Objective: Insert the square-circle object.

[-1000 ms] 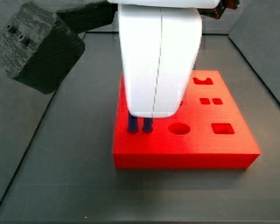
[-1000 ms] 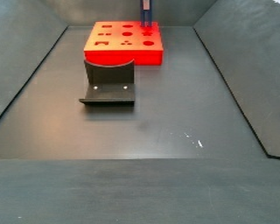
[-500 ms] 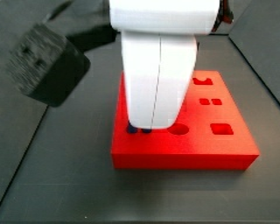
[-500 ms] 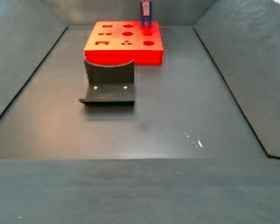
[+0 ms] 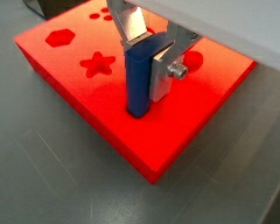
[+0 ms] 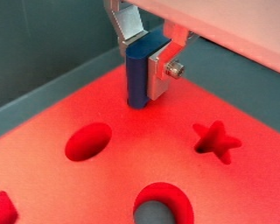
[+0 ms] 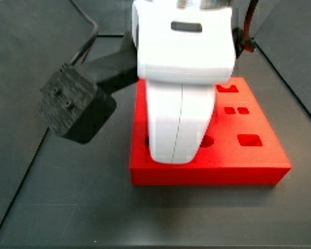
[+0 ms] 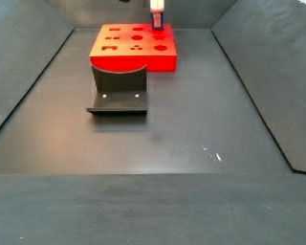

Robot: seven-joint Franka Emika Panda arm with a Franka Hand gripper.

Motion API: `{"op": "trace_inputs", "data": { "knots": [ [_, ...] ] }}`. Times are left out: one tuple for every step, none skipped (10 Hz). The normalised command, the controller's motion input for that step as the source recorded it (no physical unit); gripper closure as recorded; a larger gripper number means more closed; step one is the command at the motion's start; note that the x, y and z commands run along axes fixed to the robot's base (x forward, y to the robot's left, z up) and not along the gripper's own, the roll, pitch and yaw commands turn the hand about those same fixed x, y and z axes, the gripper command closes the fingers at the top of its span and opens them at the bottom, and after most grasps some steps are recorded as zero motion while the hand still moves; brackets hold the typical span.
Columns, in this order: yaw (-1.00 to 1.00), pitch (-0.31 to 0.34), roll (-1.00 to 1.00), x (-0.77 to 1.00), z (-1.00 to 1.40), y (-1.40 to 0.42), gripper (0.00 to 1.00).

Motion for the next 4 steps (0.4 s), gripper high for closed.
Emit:
{"op": "trace_inputs", "data": {
  "knots": [
    [0.00, -0.140, 0.08, -0.07, -0.74, 0.00, 1.00],
    [0.00, -0.124, 0.08, -0.07, -0.66, 0.00, 1.00],
    [0.00, 0.000, 0.03, 0.00, 0.00, 0.00, 1.00],
    [0.00, 0.000, 0.00, 0.00, 0.00, 0.00, 1.00]
  ]
}}
